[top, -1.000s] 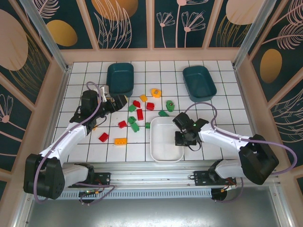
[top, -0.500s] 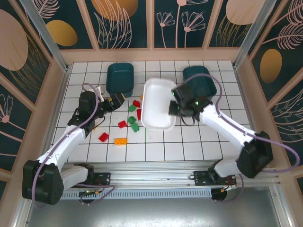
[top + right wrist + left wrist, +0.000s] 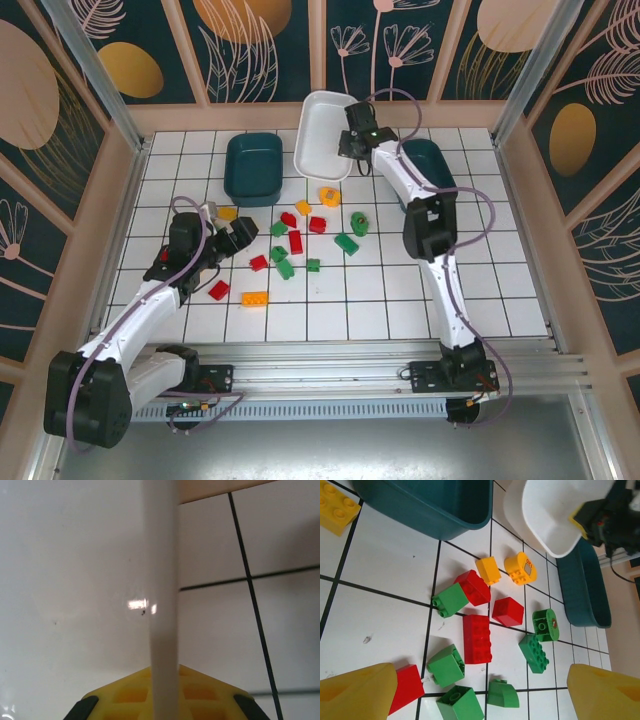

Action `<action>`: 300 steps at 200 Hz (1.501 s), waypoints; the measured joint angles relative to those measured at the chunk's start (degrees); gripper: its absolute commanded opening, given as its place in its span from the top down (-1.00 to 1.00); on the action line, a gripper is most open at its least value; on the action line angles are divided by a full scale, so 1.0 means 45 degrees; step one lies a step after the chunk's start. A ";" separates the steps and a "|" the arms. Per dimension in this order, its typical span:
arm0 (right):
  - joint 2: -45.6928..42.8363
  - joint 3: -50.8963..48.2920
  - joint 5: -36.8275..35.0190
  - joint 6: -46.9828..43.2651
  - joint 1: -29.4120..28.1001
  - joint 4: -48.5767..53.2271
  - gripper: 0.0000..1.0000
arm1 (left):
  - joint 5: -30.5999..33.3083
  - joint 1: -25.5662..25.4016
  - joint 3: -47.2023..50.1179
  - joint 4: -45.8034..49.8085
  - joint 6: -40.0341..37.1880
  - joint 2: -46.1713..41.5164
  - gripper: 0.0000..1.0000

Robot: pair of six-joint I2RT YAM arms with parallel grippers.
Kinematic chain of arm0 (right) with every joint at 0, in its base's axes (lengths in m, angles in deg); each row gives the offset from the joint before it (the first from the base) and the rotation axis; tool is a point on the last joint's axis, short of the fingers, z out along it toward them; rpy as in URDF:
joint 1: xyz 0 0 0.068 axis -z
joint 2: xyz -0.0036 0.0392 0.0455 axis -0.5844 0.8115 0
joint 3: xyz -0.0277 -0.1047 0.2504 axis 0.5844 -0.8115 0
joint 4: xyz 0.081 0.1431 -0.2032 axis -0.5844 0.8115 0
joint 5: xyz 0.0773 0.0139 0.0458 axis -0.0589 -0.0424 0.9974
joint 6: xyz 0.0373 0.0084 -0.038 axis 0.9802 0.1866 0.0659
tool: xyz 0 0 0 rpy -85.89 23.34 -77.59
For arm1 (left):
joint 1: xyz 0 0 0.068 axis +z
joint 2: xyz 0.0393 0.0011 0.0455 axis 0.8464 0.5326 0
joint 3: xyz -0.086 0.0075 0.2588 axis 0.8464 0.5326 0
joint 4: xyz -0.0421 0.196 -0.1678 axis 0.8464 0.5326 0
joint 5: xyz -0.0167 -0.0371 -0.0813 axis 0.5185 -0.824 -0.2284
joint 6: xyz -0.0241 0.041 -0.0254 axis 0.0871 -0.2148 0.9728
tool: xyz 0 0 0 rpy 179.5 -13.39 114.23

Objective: Sort the legos into containers by color

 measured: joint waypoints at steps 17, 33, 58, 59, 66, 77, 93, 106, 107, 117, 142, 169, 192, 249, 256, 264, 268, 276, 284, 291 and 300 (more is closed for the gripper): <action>0.0947 0.1035 0.0223 -0.0214 0.0049 0.0627 1.00 | 0.0049 0.0000 0.0000 0.0097 -0.0010 0.0000 -0.76; 0.0967 0.0826 0.0539 -0.0219 0.0039 0.0874 1.00 | 0.0131 0.0000 0.0000 0.0219 -0.0044 0.0000 -0.76; 0.0573 0.0214 0.0733 -0.0257 -0.0063 0.0923 1.00 | 0.0248 0.0000 0.0000 0.0306 -0.0107 0.0000 -0.76; 0.0568 0.0214 0.0743 -0.0257 -0.0068 0.0928 1.00 | 0.0248 0.0000 0.0000 0.0306 -0.0107 0.0000 -0.76; 0.0544 0.0209 0.0787 -0.0267 -0.0126 0.1025 1.00 | 0.0248 0.0000 0.0000 0.0306 -0.0117 0.0000 -0.76; 0.0539 0.0204 0.0826 -0.0272 -0.0257 0.1180 1.00 | 0.0243 0.0000 0.0000 0.0306 -0.0155 0.0019 -0.76; 0.0500 0.0121 0.0899 -0.0257 -0.0491 0.1297 1.00 | 0.0233 0.0000 0.0000 0.0316 -0.0199 0.0039 -0.76; 0.0495 0.0121 0.0928 -0.0248 -0.0695 0.1379 1.00 | 0.0228 0.0000 0.0000 0.0330 -0.0204 0.0039 -0.76; 0.0495 0.0121 0.0928 -0.0248 -0.0704 0.1384 1.00 | 0.0228 0.0000 0.0000 0.0330 -0.0204 0.0039 -0.76; 0.0491 0.0121 0.0976 -0.0248 -0.0806 0.1457 1.00 | 0.0223 0.0000 0.0000 0.0379 -0.0214 0.0034 -0.75; 0.0491 0.0121 0.1180 -0.0257 -0.0903 0.1719 0.99 | 0.0214 0.0000 0.0000 0.0578 -0.0296 -0.0029 -0.76; 0.0491 0.0112 0.1375 -0.0257 -0.0845 0.1894 0.89 | 0.0180 0.0000 0.0000 0.0690 -0.0398 -0.0228 -0.75; 0.0442 -0.0015 0.1438 -0.0262 -0.0792 0.1943 0.53 | 0.0024 0.0000 0.0000 0.0729 -0.0452 -0.0248 -0.76; 0.0437 -0.0267 0.1768 -0.0505 -0.0568 0.2390 0.22 | -0.0087 0.0000 0.0000 0.0782 -0.0495 -0.0223 -0.75; 0.0432 -0.0277 0.1831 -0.0500 -0.0515 0.2390 0.20 | -0.0112 0.0000 0.0000 0.0782 -0.0495 -0.0223 -0.75; 0.0403 -0.0316 0.1846 -0.0495 -0.0461 0.2356 0.16 | -0.0117 0.0000 0.0000 0.0782 -0.0491 -0.0223 -0.76; 0.0355 -0.0384 0.1870 -0.0495 -0.0437 0.2307 0.14 | -0.0117 0.0000 0.0000 0.0787 -0.0495 -0.0223 -0.76; 0.0185 -0.0593 0.1875 -0.0510 -0.0389 0.2234 0.09 | -0.0117 0.0000 0.0000 0.0792 -0.0495 -0.0223 -0.76; -0.0121 -0.0903 0.1865 -0.0563 -0.0350 0.2171 0.06 | -0.0117 0.0000 0.0000 0.0792 -0.0495 -0.0223 -0.76; -0.0481 -0.1292 0.1826 -0.0597 -0.0325 0.2055 0.02 | -0.0117 0.0000 0.0000 0.0801 -0.0495 -0.0204 -0.76; -0.1219 -0.1987 0.1661 -0.0646 -0.0291 0.1865 -0.05 | -0.0121 0.0000 0.0000 0.0797 -0.0491 -0.0151 -0.76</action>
